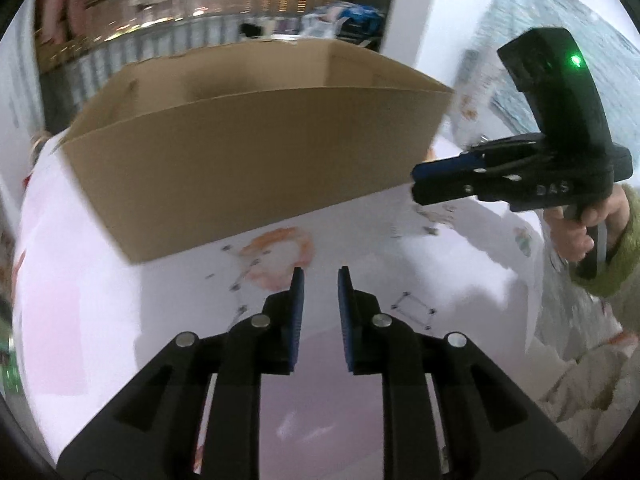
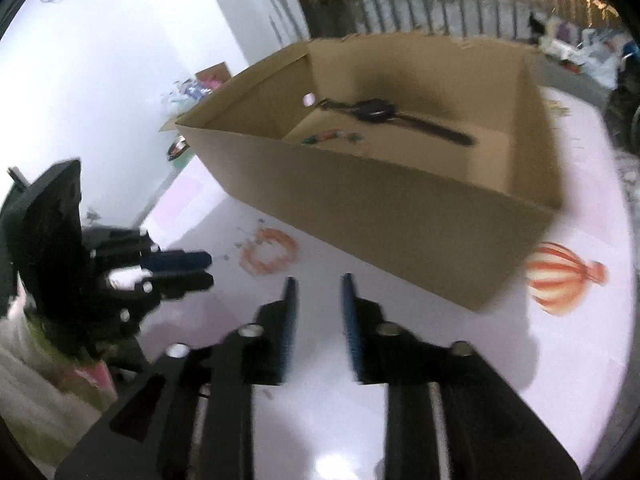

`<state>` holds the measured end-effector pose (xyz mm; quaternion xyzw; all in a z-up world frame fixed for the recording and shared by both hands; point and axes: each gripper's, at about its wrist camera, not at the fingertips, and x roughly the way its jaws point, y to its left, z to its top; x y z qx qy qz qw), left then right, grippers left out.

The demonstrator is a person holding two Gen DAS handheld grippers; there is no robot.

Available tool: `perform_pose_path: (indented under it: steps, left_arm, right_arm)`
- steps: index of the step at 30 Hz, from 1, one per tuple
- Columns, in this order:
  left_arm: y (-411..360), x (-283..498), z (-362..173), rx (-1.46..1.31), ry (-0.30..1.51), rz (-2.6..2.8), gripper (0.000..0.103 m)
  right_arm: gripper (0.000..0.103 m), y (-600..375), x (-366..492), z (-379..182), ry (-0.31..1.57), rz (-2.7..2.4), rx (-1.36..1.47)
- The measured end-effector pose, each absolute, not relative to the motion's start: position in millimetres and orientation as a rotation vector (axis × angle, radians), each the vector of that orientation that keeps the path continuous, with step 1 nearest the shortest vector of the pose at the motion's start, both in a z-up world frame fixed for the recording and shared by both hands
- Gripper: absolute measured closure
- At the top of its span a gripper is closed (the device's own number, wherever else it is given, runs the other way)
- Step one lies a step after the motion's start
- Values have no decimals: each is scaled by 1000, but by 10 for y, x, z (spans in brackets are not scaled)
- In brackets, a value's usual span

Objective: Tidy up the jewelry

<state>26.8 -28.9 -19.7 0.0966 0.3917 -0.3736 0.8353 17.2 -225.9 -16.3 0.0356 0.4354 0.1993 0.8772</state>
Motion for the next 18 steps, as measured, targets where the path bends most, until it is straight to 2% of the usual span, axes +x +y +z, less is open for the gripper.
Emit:
perform_pose_path:
  steps: [3, 11, 18]
  left_arm:
    - [-459, 231, -192, 251, 816, -872, 86]
    - [-986, 120, -203, 456, 738, -1019, 71]
    - [-1142, 180, -294, 562, 713, -1031, 71]
  right_arm:
    - [70, -2451, -91, -203, 884, 359, 7]
    - [70, -2766, -201, -399, 883, 343, -47]
    - [70, -2913, -138, -496, 876, 401, -73]
